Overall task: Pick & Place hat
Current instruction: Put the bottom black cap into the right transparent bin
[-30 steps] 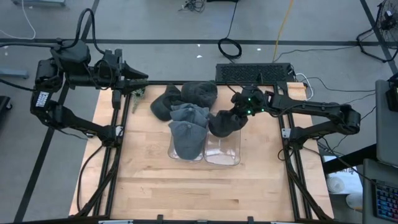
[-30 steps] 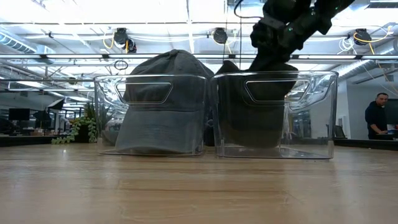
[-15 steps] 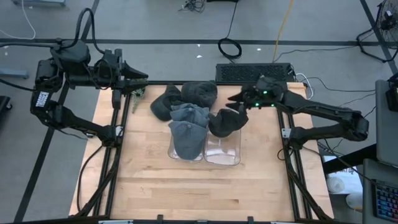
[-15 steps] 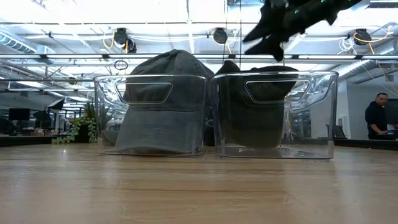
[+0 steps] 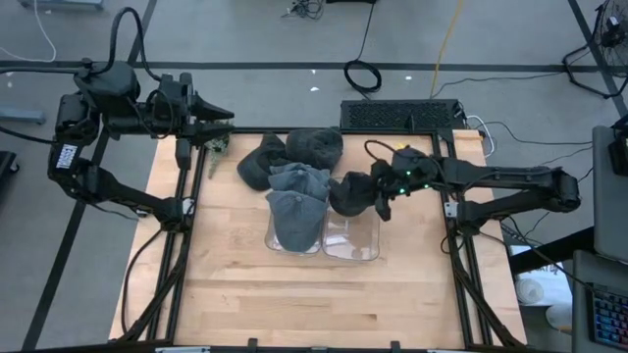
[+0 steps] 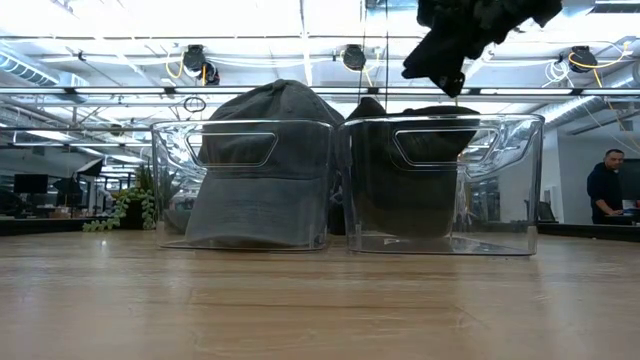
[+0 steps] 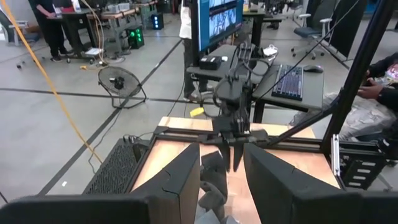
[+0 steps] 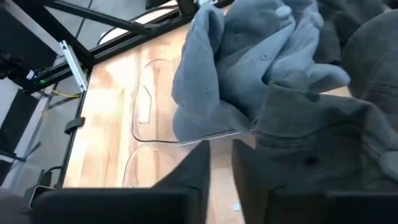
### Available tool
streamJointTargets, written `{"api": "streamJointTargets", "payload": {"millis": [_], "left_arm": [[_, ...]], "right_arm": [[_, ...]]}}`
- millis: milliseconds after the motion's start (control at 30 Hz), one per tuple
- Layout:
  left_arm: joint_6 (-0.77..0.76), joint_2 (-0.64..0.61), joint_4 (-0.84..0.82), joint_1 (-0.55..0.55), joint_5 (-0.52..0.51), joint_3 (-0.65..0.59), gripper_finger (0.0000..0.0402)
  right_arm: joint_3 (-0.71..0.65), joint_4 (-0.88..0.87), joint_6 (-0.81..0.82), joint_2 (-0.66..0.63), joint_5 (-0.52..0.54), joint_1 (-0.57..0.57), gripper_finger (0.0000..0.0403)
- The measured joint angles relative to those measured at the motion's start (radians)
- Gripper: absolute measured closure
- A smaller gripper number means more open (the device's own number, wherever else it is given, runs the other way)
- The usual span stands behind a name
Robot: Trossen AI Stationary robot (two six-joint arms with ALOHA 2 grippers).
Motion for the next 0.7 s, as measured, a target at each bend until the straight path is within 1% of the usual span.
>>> {"api": "streamJointTargets", "payload": {"millis": [100, 133, 267, 433, 500, 700], "left_arm": [[0.0, 0.0, 0.005, 0.0, 0.0, 0.0, 0.027], [0.0, 0.0, 0.005, 0.0, 0.0, 0.0, 0.027], [-0.004, 0.0, 0.005, 0.0, 0.0, 0.0, 0.027], [-0.005, 0.0, 0.005, 0.0, 0.0, 0.0, 0.027], [-0.005, 0.0, 0.004, 0.0, 0.0, 0.0, 0.027], [-0.008, 0.0, 0.004, 0.0, -0.001, 0.0, 0.027]], "right_arm": [[0.0, 0.035, -0.001, 0.049, -0.002, 0.016, 0.0386], [0.0, 0.045, 0.0, 0.066, -0.003, 0.02, 0.0394], [0.001, 0.068, -0.003, 0.129, -0.005, 0.027, 0.0394], [0.001, 0.072, -0.071, 0.204, 0.006, 0.026, 0.0401], [0.001, 0.062, -0.089, 0.24, 0.045, 0.018, 0.0402], [0.001, 0.004, -0.143, 0.324, 0.218, 0.0, 0.0403]]}}
